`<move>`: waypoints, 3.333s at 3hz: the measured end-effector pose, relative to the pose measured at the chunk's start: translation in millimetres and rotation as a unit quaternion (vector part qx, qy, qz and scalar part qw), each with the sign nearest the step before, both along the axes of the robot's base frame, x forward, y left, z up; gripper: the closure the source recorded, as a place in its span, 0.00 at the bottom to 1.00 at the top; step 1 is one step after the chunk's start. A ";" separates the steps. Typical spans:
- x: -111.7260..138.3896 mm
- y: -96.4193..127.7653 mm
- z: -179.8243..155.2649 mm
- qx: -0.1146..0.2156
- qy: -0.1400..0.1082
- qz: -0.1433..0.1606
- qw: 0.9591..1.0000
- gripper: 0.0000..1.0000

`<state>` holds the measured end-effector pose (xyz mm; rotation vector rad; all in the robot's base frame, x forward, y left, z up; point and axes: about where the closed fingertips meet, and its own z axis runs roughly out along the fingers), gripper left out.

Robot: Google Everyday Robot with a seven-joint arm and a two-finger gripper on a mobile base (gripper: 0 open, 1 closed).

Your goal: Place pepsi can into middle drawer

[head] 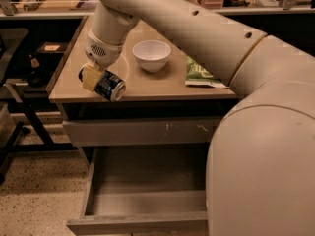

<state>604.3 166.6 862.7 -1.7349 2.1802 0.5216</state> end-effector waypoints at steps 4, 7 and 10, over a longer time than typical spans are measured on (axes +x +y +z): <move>-86.4 -16.5 -28.7 0.004 0.027 -0.039 0.999 1.00; -108.9 -18.0 -55.4 0.029 0.065 -0.065 0.995 1.00; -163.7 -38.7 -119.0 0.053 0.135 -0.133 0.980 1.00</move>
Offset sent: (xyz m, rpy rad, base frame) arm -0.0609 -0.0219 -0.0011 -0.0418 0.0420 -0.0315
